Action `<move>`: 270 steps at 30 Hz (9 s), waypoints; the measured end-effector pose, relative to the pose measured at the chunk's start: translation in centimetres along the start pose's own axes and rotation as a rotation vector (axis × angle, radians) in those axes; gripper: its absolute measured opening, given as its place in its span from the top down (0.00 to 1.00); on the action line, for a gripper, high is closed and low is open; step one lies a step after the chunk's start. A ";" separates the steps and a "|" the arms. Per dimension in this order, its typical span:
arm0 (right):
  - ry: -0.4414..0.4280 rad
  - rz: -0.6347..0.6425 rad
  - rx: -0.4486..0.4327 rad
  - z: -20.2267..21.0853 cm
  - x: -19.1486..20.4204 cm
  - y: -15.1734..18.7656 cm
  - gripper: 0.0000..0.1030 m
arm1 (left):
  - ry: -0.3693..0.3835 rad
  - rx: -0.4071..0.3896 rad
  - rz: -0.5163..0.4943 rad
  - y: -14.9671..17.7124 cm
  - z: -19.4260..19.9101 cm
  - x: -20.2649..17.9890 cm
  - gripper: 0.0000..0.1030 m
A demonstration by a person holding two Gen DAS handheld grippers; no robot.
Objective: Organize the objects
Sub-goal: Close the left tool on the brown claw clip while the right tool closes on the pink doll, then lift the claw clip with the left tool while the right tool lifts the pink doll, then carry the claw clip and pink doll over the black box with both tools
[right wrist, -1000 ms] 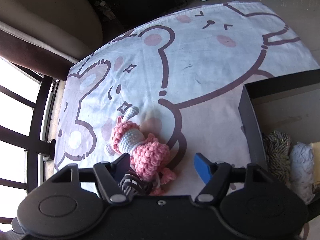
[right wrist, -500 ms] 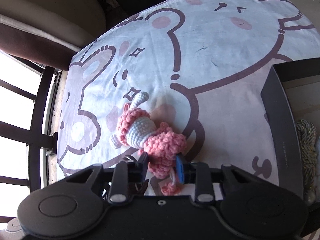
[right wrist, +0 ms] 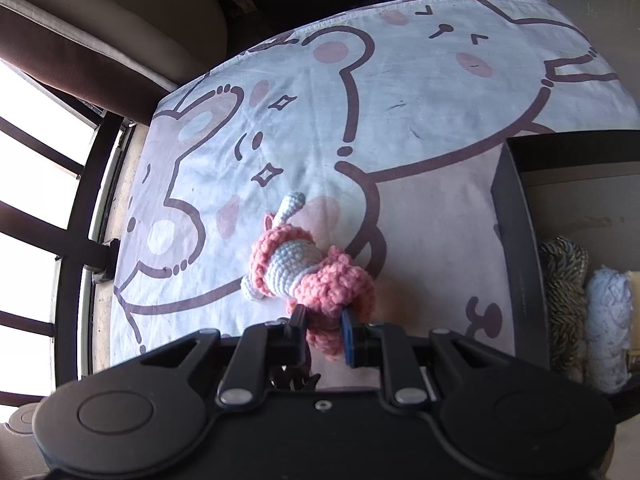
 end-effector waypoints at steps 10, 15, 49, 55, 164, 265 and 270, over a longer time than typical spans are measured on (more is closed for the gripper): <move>0.074 0.005 0.029 2.8 -1.9 1.9 0.82 | -0.084 0.050 0.063 1.5 0.1 2.4 0.86; 0.085 0.069 0.103 2.4 -1.6 3.5 0.82 | -0.146 0.000 0.146 0.8 0.6 4.6 0.83; 0.134 0.421 0.012 3.0 1.4 2.7 0.63 | -0.140 -0.178 0.413 -3.2 0.4 6.1 0.51; 0.164 0.613 0.033 1.4 2.7 3.8 0.57 | -0.171 -0.126 0.474 -2.6 -1.1 6.4 0.51; 0.146 0.400 -0.120 8.6 2.7 1.4 0.67 | -0.209 -0.212 0.120 -2.4 5.9 0.0 0.56; 0.327 0.211 -0.268 8.0 -21.4 -1.9 0.43 | 0.185 -0.267 0.146 -11.4 -8.8 -19.7 0.56; 0.285 0.184 -0.289 9.4 -21.4 -2.3 0.68 | 0.167 -0.254 0.127 -11.4 -9.2 -20.5 0.56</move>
Point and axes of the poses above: each gripper's, at about its wrist camera, not at the fingertips, and z roughly against the way its jaws point, x to its left, y to its underside, the point moved 7 cm from there along -z, roughly the way its jaws point, and after that the axes turned 4 degrees about z, right-handed, at the moved point
